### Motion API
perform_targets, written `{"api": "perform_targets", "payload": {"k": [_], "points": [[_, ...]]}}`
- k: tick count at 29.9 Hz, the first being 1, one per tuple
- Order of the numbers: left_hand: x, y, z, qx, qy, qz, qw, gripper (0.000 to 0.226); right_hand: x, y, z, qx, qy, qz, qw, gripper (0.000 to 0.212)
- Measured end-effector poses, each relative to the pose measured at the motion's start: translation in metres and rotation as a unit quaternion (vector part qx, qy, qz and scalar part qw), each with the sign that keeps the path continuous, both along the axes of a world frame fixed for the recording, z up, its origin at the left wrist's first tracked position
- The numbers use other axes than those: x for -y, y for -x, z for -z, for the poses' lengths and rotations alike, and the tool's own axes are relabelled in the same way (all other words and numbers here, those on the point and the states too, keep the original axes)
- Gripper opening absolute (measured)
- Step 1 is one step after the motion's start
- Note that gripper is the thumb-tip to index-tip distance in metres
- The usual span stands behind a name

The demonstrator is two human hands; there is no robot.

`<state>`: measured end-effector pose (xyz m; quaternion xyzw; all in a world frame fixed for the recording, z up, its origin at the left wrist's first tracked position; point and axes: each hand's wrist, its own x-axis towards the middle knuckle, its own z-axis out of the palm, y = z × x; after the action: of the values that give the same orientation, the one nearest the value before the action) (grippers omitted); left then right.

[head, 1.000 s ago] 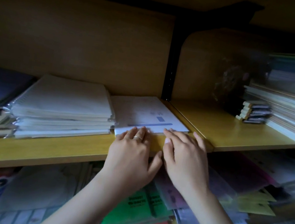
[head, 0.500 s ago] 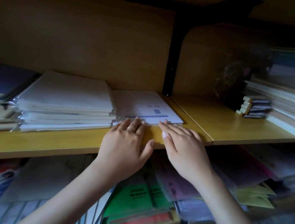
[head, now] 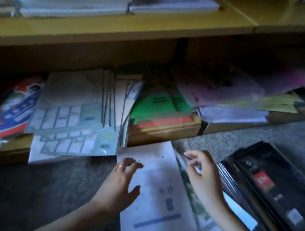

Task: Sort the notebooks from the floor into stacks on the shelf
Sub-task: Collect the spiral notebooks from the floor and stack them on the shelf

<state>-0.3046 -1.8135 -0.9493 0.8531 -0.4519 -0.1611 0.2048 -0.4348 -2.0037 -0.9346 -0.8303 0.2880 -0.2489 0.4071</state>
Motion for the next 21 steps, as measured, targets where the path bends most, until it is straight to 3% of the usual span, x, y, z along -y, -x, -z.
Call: {"api": "perform_targets", "payload": {"k": [2, 5, 7, 12, 17, 21], "points": [[-0.016, 0.008, 0.024, -0.142, -0.020, -0.130, 0.981, 0.058, -0.015, 0.017, 0.023, -0.058, -0.052, 0.036, 0.996, 0.037], [-0.028, 0.011, 0.049, -0.331, -0.002, -0.287, 0.899, 0.069, -0.026, 0.035, 0.047, -0.188, -0.084, 0.033, 0.978, 0.037], [-0.032, 0.014, 0.059, -0.393, 0.007, -0.331, 0.858, 0.073, -0.031, 0.043, 0.057, -0.253, -0.084, 0.014, 0.964, 0.040], [-0.030, 0.034, 0.054, -0.389, 0.039, -0.287, 0.875, 0.051, -0.039, 0.051, 0.070, -0.295, -0.084, 0.027, 0.951, 0.056], [-0.029, 0.059, 0.040, -0.400, 0.147, -0.232, 0.874, 0.060, -0.036, 0.051, 0.073, -0.263, -0.126, 0.017, 0.956, 0.067], [-0.030, 0.071, 0.029, -0.422, 0.185, -0.157, 0.873, 0.070, -0.038, 0.057, 0.068, -0.250, -0.073, 0.016, 0.965, 0.072]]}}
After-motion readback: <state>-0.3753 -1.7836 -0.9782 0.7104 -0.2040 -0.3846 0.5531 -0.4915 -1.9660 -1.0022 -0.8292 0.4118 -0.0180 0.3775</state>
